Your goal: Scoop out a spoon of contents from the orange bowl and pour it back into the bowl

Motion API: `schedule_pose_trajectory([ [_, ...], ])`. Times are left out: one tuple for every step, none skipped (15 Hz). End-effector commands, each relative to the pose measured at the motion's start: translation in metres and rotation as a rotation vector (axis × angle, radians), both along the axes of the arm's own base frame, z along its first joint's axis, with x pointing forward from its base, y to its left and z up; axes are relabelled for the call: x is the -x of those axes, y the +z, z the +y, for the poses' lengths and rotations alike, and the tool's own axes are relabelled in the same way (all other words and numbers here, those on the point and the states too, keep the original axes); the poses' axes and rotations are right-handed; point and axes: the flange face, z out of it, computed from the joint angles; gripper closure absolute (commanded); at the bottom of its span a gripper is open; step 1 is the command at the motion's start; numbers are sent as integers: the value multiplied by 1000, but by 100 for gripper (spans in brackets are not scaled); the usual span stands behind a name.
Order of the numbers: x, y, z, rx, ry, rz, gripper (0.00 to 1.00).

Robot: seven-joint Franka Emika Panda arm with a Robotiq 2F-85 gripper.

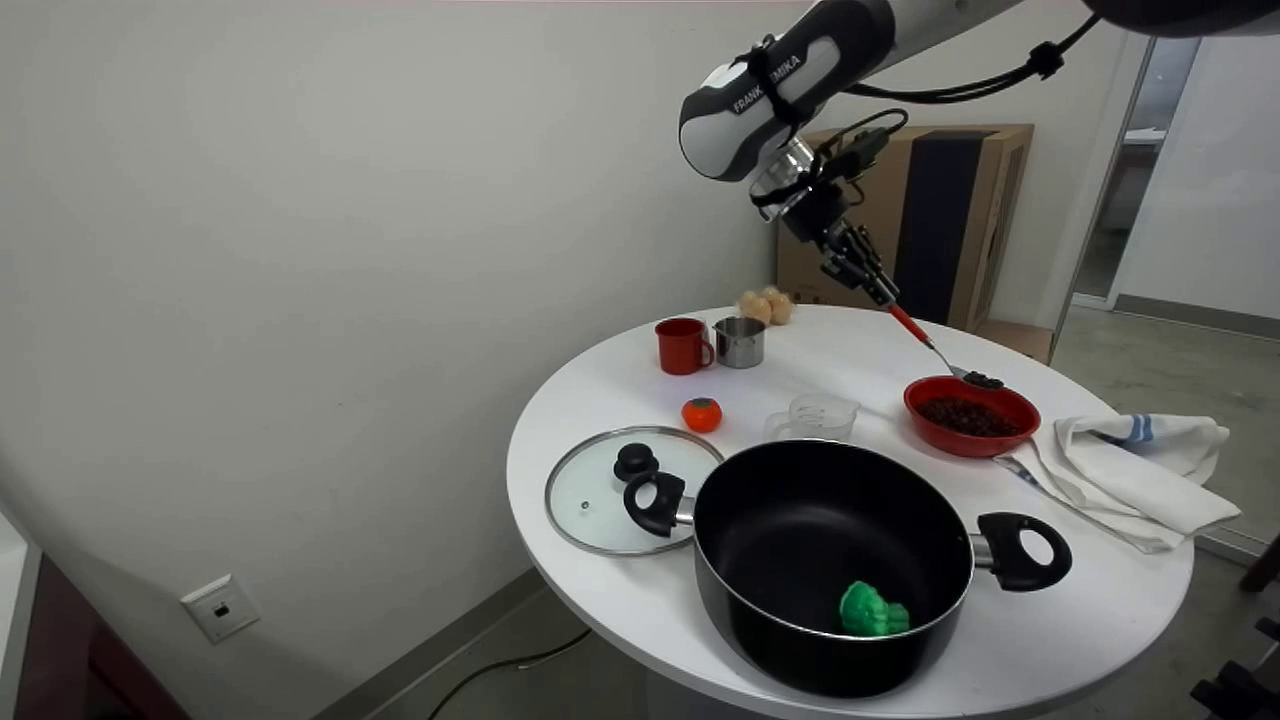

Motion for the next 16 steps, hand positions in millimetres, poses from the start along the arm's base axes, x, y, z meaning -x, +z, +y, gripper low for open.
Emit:
schedule_pose_trajectory([
  [-11, 6, -10, -57, -30, -54, 95],
  [-13, 8, -14, -70, -39, -69, 95],
  [-14, 10, -19, -89, -50, -84, 95],
  [-16, 14, -25, -110, -67, -102, 95],
  [-18, 17, -29, -126, -83, -118, 95],
  [-19, 20, -34, -145, -102, -136, 95],
  [-21, 23, -39, -161, -116, -154, 95],
  [-23, 26, -43, -175, -131, -175, 95],
  [-24, 29, -48, -188, -140, -198, 95],
  [-27, 32, -52, -200, -147, -223, 95],
  [-29, 34, -56, -205, -148, -248, 95],
  [-32, 37, -59, -208, -149, -273, 95],
  [-35, 40, -62, -201, -142, -303, 95],
  [-38, 42, -64, -198, -136, -325, 95],
  [-39, 42, -65, -196, -131, -340, 95],
  [-40, 42, -66, -195, -129, -345, 95],
])
